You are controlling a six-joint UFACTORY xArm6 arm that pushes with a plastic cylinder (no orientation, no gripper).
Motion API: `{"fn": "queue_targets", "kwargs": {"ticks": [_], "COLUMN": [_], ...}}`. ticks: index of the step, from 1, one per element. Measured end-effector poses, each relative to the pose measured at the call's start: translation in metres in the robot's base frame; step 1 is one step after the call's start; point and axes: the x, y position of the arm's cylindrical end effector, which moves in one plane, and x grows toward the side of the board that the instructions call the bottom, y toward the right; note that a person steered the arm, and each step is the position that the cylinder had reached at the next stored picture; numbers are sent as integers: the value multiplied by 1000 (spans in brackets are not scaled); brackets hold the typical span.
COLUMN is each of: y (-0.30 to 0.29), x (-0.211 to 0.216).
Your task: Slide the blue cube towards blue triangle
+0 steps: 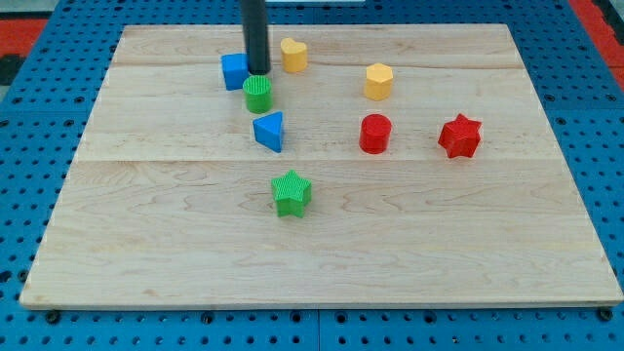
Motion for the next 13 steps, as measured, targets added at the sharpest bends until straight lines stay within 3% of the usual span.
{"fn": "queue_targets", "kwargs": {"ticks": [3,4,7,9,11,13], "y": [-43,-51,-36,-36,-62,-57], "x": [-25,9,11,53,16,92]}}
